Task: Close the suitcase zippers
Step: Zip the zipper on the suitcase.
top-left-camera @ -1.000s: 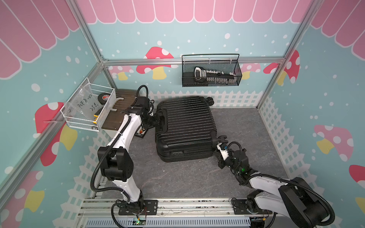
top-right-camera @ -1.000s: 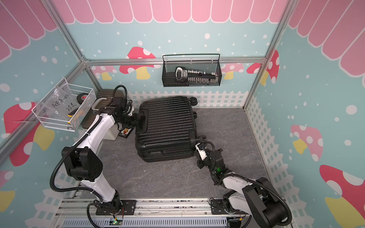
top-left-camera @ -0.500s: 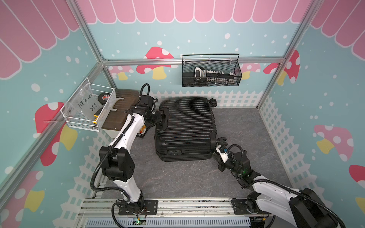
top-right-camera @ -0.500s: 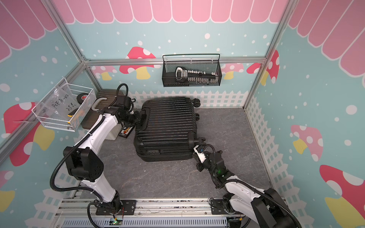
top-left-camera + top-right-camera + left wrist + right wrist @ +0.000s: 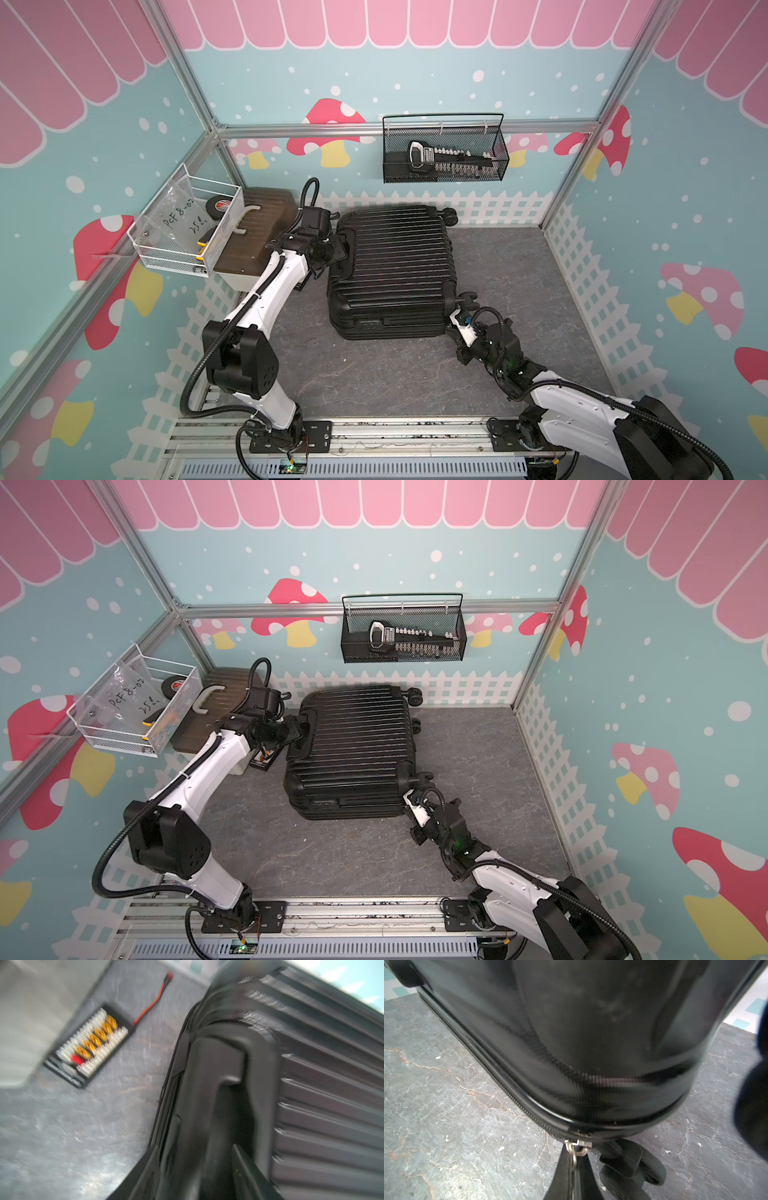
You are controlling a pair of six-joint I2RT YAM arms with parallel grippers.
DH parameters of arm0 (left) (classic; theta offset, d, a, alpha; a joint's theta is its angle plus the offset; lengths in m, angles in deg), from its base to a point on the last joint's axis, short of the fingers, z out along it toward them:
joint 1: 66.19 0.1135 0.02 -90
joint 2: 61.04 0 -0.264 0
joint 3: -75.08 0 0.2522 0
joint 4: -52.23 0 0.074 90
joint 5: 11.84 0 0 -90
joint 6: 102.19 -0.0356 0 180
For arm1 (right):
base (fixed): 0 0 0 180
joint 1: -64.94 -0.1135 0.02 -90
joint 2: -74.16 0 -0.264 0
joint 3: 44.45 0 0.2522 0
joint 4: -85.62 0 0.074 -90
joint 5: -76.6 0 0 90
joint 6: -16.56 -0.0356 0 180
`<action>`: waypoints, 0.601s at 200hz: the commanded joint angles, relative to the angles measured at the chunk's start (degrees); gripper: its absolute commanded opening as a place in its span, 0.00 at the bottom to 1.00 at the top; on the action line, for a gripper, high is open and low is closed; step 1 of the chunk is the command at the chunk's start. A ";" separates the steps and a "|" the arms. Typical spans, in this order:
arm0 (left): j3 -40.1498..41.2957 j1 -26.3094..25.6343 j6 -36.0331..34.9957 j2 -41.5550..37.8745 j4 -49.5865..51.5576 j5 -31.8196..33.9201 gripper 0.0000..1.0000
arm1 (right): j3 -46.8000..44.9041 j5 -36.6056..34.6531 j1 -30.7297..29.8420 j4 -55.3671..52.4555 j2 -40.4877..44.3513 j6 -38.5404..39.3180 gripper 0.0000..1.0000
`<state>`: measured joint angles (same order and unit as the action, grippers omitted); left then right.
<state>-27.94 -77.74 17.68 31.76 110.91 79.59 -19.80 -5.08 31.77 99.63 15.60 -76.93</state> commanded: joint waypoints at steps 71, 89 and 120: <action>5.20 -31.05 -56.28 -12.81 -3.36 -9.10 0.74 | 1.76 -0.71 -0.63 0.11 -0.49 0.72 0.00; 7.68 -35.84 -63.19 -12.28 -4.46 -7.91 0.81 | 1.80 -0.59 -0.67 -0.26 -0.19 0.60 0.00; 7.59 -39.19 -68.12 -7.80 -7.01 1.61 0.82 | 1.88 -0.23 -0.59 -0.80 0.55 0.41 0.00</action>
<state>-20.16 -116.03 -39.28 21.24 106.26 75.06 -19.56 -5.87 31.49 99.26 15.31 -76.93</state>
